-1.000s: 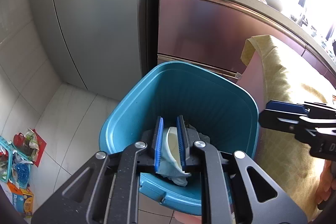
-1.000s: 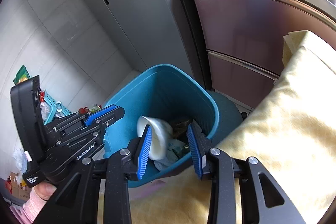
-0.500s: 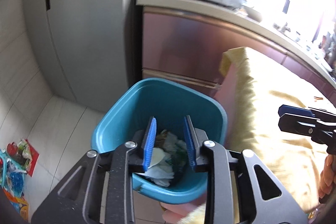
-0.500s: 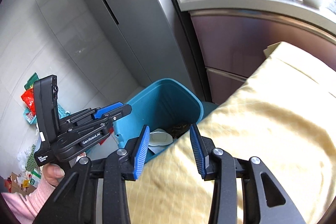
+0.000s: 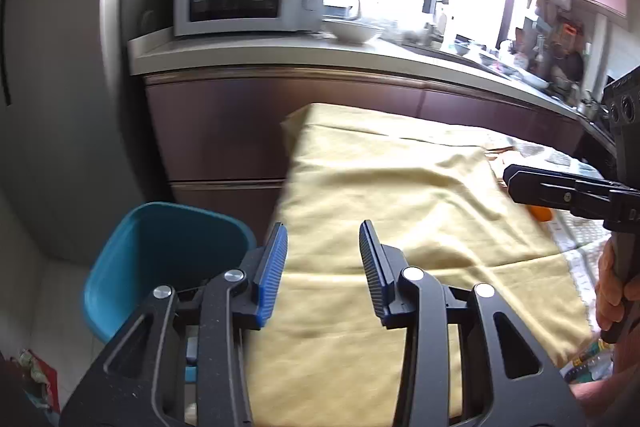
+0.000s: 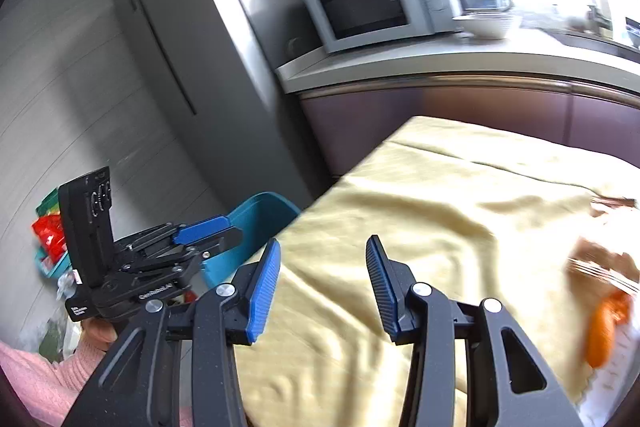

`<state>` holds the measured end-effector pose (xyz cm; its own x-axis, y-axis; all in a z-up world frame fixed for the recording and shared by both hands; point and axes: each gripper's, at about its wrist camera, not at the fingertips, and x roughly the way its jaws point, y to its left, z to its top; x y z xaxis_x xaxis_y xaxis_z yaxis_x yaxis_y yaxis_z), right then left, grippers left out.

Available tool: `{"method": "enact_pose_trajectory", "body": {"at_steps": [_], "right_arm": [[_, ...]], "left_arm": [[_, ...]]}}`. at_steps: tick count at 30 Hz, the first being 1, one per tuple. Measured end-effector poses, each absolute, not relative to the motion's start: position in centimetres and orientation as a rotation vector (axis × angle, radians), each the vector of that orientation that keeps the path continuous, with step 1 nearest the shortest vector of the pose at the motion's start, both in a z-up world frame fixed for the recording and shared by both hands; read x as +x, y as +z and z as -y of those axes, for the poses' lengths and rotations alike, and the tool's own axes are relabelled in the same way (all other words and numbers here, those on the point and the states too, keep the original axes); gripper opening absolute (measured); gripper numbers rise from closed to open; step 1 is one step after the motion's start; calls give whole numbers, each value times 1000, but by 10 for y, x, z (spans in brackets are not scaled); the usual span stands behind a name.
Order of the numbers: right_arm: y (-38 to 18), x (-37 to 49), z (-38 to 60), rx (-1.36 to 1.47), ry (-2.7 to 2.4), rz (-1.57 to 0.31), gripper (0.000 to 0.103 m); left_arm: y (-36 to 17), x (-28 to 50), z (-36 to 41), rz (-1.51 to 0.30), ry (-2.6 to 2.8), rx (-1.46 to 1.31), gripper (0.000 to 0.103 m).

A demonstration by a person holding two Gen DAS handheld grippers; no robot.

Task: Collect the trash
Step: 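Move both open tools back over the table toward the remaining trash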

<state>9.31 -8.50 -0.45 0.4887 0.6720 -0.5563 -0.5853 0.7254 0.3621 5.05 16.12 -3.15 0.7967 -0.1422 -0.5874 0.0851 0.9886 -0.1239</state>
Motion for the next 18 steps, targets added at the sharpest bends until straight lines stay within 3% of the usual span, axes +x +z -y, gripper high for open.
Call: {"method": "enact_pose_trajectory", "body": {"at_steps": [14, 18], "right_arm": [[-19, 68, 264, 283, 337, -681, 43], [-27, 69, 317, 331, 204, -673, 48]], "left_arm": [[-43, 82, 12, -698, -473, 11, 39], [-49, 94, 55, -726, -554, 26, 41]]}}
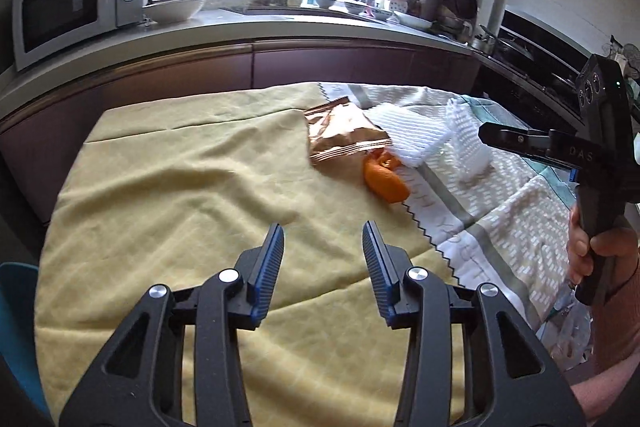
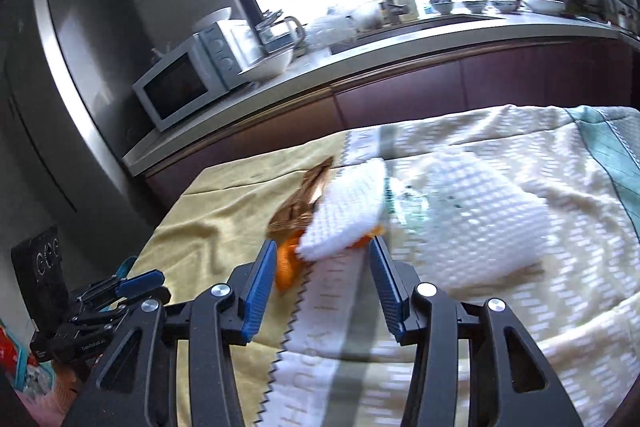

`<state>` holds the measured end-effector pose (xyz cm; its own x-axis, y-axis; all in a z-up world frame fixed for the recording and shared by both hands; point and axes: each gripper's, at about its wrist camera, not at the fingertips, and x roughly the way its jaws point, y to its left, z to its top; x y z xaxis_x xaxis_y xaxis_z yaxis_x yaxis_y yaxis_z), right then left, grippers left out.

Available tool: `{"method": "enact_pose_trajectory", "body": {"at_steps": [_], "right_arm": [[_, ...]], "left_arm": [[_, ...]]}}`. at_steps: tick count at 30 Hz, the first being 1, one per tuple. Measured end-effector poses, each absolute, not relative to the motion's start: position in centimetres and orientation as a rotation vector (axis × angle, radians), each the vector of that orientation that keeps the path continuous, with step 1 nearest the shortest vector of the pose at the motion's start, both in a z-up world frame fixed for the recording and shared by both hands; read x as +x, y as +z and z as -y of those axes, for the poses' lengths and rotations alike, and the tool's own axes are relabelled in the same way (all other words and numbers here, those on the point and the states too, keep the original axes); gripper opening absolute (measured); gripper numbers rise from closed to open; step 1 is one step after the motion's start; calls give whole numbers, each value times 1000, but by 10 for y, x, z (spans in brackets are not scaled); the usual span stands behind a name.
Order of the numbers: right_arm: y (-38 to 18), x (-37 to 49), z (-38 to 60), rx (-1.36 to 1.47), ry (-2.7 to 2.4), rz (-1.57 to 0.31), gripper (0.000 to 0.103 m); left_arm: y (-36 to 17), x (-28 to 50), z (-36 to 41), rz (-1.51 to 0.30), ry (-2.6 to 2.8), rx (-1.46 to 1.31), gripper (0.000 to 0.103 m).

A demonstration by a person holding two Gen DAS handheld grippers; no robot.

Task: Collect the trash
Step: 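Move both open tools back over the table toward the remaining trash, then grasp the orange peel with the left tool while the right tool grasps the white foam net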

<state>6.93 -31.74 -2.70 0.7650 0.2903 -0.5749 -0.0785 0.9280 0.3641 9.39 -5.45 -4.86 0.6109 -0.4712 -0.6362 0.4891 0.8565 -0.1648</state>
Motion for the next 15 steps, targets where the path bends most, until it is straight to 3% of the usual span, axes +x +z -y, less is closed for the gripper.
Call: {"method": "enact_pose_trajectory", "body": {"at_steps": [8, 15], "right_arm": [[-46, 70, 390, 385, 19, -679, 51], [-69, 84, 424, 409, -53, -724, 61]], "left_arm": [[-61, 121, 121, -786, -618, 61, 43], [-71, 149, 149, -844, -597, 66, 43]]}}
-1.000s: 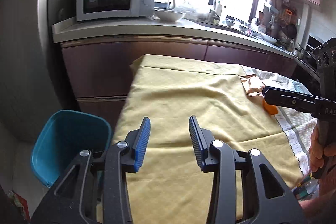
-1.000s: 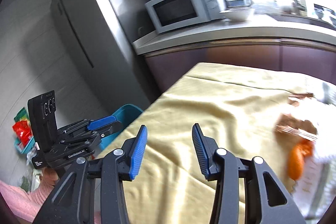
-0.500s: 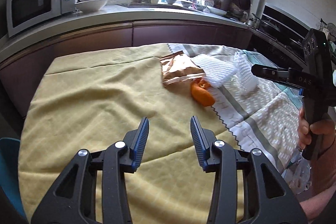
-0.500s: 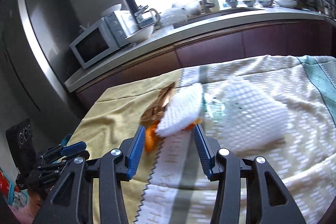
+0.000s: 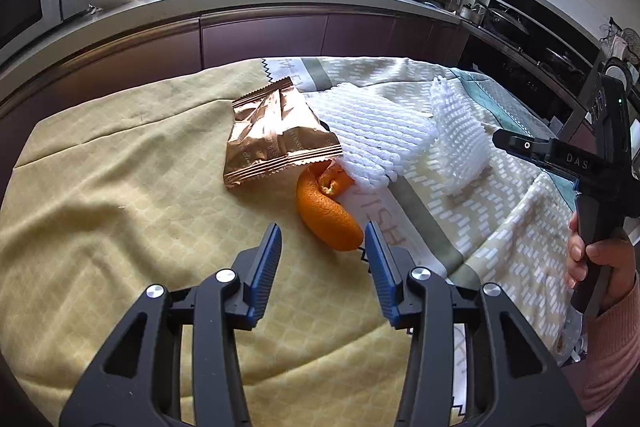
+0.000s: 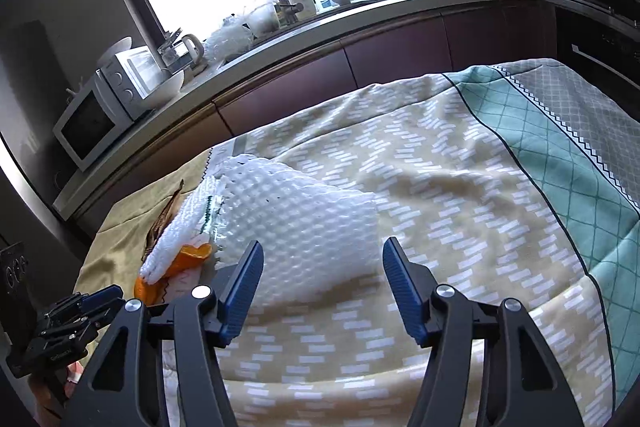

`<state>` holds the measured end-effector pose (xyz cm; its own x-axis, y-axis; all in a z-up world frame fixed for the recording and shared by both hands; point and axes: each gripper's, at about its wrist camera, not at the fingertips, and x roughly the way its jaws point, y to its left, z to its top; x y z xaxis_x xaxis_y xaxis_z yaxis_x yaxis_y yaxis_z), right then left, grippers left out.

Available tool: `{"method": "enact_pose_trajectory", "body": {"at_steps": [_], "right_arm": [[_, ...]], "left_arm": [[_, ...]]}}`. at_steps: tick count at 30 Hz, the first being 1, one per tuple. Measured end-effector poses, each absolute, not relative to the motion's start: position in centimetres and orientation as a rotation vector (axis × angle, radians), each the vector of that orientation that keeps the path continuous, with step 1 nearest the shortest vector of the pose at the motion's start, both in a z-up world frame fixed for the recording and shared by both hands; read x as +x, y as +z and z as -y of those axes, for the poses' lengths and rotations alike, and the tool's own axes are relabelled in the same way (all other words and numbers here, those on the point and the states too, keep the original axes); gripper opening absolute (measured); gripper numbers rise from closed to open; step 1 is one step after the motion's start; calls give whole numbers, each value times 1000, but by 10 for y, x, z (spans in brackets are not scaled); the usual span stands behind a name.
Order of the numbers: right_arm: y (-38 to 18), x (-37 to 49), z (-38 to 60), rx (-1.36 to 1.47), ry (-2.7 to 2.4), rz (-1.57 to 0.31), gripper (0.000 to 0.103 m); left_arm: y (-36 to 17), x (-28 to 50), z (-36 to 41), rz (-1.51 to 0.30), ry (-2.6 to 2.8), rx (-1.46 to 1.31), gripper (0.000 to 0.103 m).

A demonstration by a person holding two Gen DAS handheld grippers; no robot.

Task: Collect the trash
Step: 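Grasp the orange peel with the left tool while the right tool grasps the white foam net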

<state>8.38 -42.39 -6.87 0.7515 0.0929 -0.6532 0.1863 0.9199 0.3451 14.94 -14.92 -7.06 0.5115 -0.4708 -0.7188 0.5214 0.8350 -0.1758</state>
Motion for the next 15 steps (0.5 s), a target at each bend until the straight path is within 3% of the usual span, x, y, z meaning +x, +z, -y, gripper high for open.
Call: {"method": "enact_pose_trajectory", "body": {"at_steps": [9, 11, 12, 14, 15], "right_arm": [[-84, 99, 433, 438, -25, -771, 64], [-87, 100, 432, 439, -16, -782, 57], [-88, 101, 431, 442, -10, -788, 49], [-89, 101, 430, 442, 0, -796, 42], [-89, 100, 429, 440, 6, -798, 32]], "left_arm": [[-80, 171, 162, -906, -589, 51, 41], [-82, 172, 164, -916, -598, 53, 33], [-83, 171, 166, -918, -597, 56, 33], [-83, 171, 167, -914, -594, 59, 32], [-83, 171, 167, -916, -593, 55, 32]]}}
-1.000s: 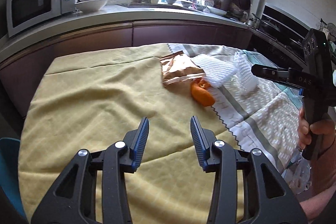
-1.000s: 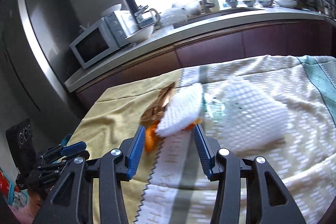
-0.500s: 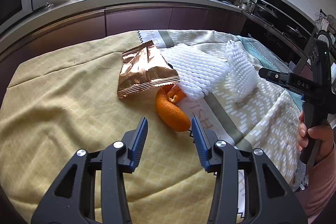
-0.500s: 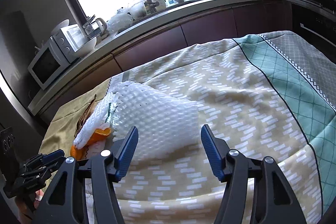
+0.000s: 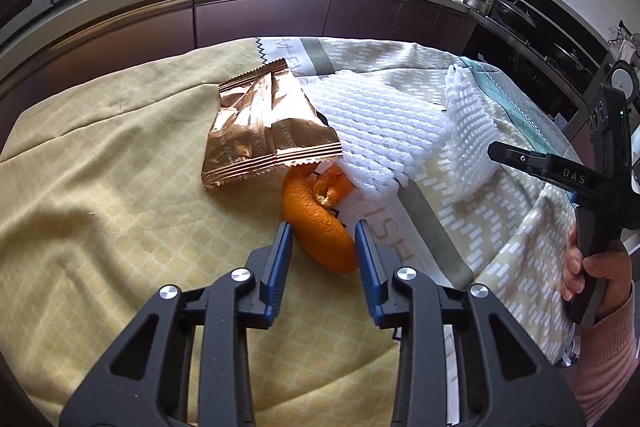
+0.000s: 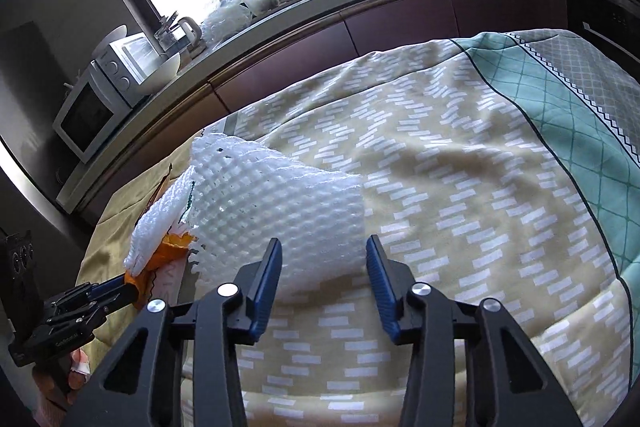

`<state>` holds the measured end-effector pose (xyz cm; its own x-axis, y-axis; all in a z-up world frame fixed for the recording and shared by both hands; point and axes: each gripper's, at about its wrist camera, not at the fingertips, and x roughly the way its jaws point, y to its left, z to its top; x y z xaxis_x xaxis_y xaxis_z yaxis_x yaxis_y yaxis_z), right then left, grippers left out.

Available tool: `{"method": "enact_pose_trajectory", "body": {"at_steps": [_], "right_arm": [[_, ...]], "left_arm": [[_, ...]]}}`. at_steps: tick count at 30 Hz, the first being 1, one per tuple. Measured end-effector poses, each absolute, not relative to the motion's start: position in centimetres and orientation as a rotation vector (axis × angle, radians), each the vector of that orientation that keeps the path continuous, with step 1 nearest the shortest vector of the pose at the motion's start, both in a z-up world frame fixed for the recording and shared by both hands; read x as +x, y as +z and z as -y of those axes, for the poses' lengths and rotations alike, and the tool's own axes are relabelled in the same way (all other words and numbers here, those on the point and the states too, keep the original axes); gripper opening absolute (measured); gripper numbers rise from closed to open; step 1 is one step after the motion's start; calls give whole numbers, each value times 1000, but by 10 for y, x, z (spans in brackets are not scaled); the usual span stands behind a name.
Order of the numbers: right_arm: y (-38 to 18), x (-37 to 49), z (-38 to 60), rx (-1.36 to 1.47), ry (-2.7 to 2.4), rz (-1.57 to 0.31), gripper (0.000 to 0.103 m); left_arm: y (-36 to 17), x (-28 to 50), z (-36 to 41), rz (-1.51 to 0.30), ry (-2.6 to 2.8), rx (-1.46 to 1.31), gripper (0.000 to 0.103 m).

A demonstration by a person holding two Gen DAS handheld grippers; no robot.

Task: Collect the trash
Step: 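Grasp the orange peel with the left tool while the right tool grasps the white foam net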

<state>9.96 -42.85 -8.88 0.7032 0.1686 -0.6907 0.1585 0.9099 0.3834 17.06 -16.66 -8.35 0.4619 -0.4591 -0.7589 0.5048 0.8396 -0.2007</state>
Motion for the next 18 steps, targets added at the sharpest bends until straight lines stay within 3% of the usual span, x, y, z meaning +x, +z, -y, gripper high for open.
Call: {"method": "enact_pose_trajectory", "body": {"at_steps": [4, 18], "right_arm": [[-86, 91, 426, 445, 28, -785, 13], [-48, 46, 417, 474, 150, -668, 6]], "left_arm": [[-82, 168, 162, -913, -587, 44, 30], [-65, 129, 126, -857, -578, 59, 26]]}}
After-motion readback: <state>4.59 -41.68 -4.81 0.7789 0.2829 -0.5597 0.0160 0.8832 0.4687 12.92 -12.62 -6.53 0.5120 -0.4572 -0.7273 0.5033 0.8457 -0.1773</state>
